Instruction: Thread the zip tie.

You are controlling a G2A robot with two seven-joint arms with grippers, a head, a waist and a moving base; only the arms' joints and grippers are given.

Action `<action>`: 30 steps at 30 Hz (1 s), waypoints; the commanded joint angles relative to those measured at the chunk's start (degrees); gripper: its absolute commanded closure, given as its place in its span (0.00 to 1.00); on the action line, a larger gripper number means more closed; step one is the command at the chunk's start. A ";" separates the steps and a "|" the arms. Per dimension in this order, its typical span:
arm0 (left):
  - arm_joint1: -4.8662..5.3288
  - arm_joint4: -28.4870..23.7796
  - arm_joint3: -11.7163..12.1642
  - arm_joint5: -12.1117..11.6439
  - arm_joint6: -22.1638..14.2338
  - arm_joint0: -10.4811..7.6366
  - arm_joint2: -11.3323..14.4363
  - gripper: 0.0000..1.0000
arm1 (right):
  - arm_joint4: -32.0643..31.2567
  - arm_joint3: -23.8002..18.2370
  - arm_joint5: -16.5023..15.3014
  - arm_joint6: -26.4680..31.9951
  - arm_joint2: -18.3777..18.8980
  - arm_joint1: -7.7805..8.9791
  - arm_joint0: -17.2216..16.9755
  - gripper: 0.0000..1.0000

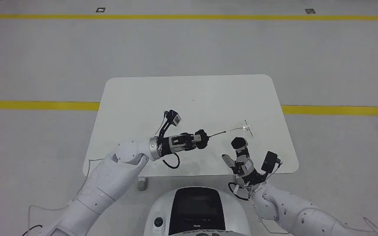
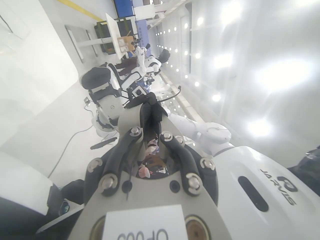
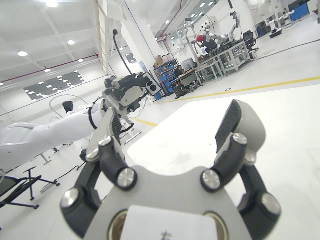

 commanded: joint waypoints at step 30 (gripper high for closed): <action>-1.26 0.96 1.37 0.00 0.92 -0.50 -0.24 1.00 | 26.25 -16.12 0.00 21.39 -6.00 12.00 8.96 0.00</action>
